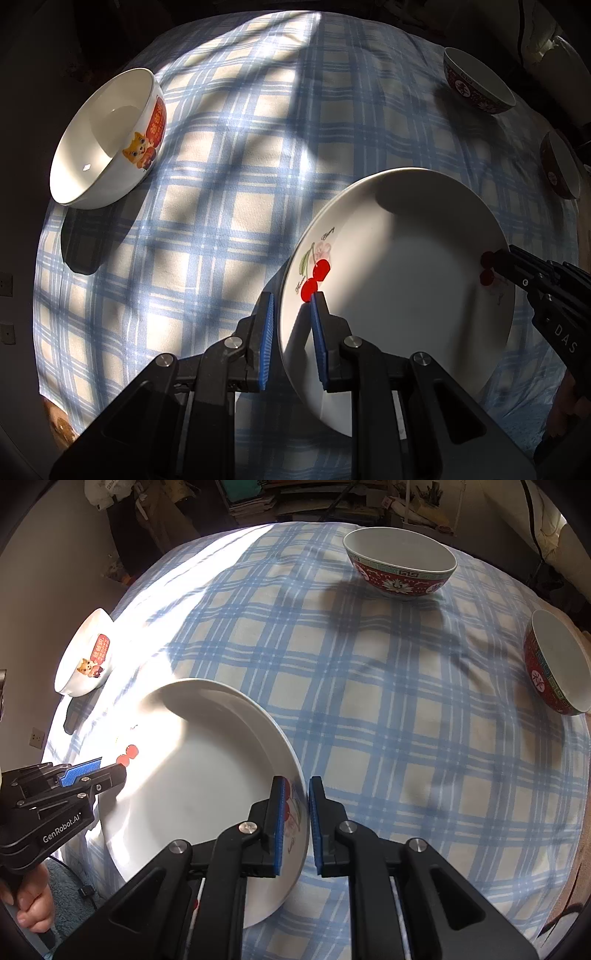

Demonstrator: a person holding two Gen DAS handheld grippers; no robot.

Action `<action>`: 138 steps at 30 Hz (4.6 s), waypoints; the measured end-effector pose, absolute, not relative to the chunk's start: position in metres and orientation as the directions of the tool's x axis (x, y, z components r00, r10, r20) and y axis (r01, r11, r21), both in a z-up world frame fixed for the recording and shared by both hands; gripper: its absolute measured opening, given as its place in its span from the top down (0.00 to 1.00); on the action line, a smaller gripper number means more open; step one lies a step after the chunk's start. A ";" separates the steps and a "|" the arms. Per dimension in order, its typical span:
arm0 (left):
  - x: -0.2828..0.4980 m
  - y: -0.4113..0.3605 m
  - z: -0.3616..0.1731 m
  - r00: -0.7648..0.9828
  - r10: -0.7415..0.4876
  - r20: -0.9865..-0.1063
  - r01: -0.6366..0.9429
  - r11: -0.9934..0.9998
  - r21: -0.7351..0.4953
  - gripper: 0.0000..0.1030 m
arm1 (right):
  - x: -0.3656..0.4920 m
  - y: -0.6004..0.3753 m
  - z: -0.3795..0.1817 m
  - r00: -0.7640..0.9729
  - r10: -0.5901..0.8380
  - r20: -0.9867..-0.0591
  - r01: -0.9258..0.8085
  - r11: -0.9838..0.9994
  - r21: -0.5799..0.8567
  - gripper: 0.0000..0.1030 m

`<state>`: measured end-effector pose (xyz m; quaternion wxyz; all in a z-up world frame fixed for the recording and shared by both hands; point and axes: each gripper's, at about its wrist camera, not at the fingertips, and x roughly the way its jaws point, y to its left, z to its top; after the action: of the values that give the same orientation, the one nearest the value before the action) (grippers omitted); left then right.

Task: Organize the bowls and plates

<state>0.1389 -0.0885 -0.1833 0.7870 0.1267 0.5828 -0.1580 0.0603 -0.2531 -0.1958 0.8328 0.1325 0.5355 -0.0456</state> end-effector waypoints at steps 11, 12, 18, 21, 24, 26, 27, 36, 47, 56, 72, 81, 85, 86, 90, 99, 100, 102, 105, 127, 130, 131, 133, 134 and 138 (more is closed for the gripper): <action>0.151 -0.074 -0.159 0.302 -0.098 -0.948 0.351 0.936 0.015 0.77 | 0.068 -0.258 -0.181 0.462 0.048 -0.886 0.206 0.965 0.160 0.70; 0.153 -0.073 -0.154 0.315 -0.098 -0.944 0.352 0.936 0.020 0.77 | 0.070 -0.258 -0.179 0.465 0.046 -0.884 0.204 0.966 0.158 0.66; 0.175 -0.051 -0.128 0.382 -0.069 -0.922 0.321 0.945 0.062 0.54 | 0.082 -0.243 -0.150 0.547 0.055 -0.835 0.153 0.974 0.165 0.37; 0.188 -0.033 -0.119 0.428 -0.037 -0.903 0.280 0.955 0.094 0.45 | 0.092 -0.234 -0.136 0.579 0.058 -0.813 0.134 0.977 0.166 0.21; 0.201 -0.011 -0.114 0.420 -0.028 -0.907 0.241 0.967 0.081 0.30 | 0.107 -0.225 -0.128 0.602 0.063 -0.796 0.114 0.980 0.164 0.05; 0.211 -0.001 -0.109 0.433 -0.017 -0.901 0.229 0.969 0.092 0.29 | 0.116 -0.219 -0.126 0.613 0.065 -0.788 0.097 0.983 0.157 0.03; 0.215 0.005 -0.105 0.452 0.000 -0.892 0.211 0.972 0.107 0.28 | 0.121 -0.216 -0.125 0.614 0.063 -0.787 0.093 0.984 0.152 0.02; 0.253 0.053 -0.103 0.458 0.057 -0.887 0.073 0.992 0.102 0.24 | 0.167 -0.177 -0.117 0.611 0.110 -0.784 0.015 0.988 0.151 0.02; 0.283 0.073 -0.128 0.404 0.091 -0.910 -0.004 0.995 0.097 0.24 | 0.230 -0.124 -0.124 0.561 0.188 -0.806 -0.068 0.981 0.182 0.02; 0.304 0.087 -0.150 0.359 0.074 -0.930 -0.033 0.997 0.066 0.24 | 0.272 -0.097 -0.137 0.526 0.245 -0.815 -0.091 0.968 0.232 0.03; 0.318 0.089 -0.176 0.311 0.046 -0.949 -0.046 0.998 0.033 0.64 | 0.308 -0.076 -0.182 0.367 0.342 -0.865 -0.065 0.937 0.343 0.61; 0.318 0.096 -0.167 0.310 -0.121 -0.943 -0.058 0.988 -0.146 0.89 | 0.301 -0.069 -0.190 0.357 0.337 -0.871 -0.039 0.937 0.347 0.86; 0.309 0.085 -0.160 0.333 -0.110 -0.937 -0.012 0.993 -0.121 0.89 | 0.292 -0.072 -0.189 0.367 0.302 -0.880 -0.028 0.949 0.314 0.87; 0.307 0.081 -0.158 0.337 -0.108 -0.935 0.001 0.993 -0.114 0.89 | 0.290 -0.074 -0.189 0.371 0.291 -0.882 -0.026 0.953 0.303 0.87; 0.302 0.067 -0.154 0.350 -0.139 -0.926 0.028 0.990 -0.138 0.89 | 0.276 -0.091 -0.183 0.393 0.277 -0.877 -0.009 0.955 0.298 0.87; 0.292 0.025 -0.140 0.381 -0.217 -0.899 0.133 0.975 -0.179 0.89 | 0.243 -0.136 -0.166 0.449 0.226 -0.865 0.062 0.957 0.282 0.87; 0.288 0.019 -0.138 0.383 -0.227 -0.895 0.149 0.972 -0.182 0.89 | 0.239 -0.142 -0.164 0.455 0.220 -0.863 0.071 0.957 0.281 0.87; 0.282 0.007 -0.135 0.385 -0.247 -0.889 0.178 0.965 -0.191 0.89 | 0.228 -0.156 -0.161 0.467 0.207 -0.860 0.092 0.955 0.280 0.87; 0.275 -0.010 -0.134 0.384 -0.273 -0.882 0.209 0.956 -0.205 0.89 | 0.214 -0.177 -0.157 0.479 0.191 -0.857 0.120 0.953 0.279 0.87; 0.262 -0.080 -0.168 0.348 -0.301 -0.888 0.298 0.934 -0.200 0.89 | 0.190 -0.236 -0.182 0.523 0.129 -0.842 0.225 0.933 0.282 0.87; 0.263 -0.085 -0.169 0.356 -0.288 -0.889 0.311 0.933 -0.178 0.89 | 0.190 -0.239 -0.185 0.525 0.141 -0.839 0.224 0.928 0.297 0.86; 0.264 -0.085 -0.169 0.354 -0.289 -0.890 0.311 0.933 -0.179 0.89 | 0.186 -0.238 -0.184 0.528 0.142 -0.837 0.222 0.929 0.298 0.86; 0.266 -0.083 -0.171 0.345 -0.290 -0.893 0.309 0.933 -0.183 0.89 | 0.186 -0.238 -0.184 0.535 0.150 -0.831 0.215 0.927 0.306 0.85; 0.266 -0.083 -0.172 0.340 -0.291 -0.894 0.308 0.933 -0.186 0.89 | 0.186 -0.238 -0.184 0.537 0.153 -0.829 0.212 0.927 0.308 0.84; 0.268 -0.083 -0.173 0.339 -0.289 -0.896 0.314 0.932 -0.182 0.89 | 0.186 -0.236 -0.183 0.536 0.146 -0.831 0.211 0.931 0.299 0.84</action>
<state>0.2676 -0.0834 -0.1733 0.8181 0.0116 0.5447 -0.1841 0.1862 -0.2355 -0.1831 0.8567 0.1854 0.4810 -0.0190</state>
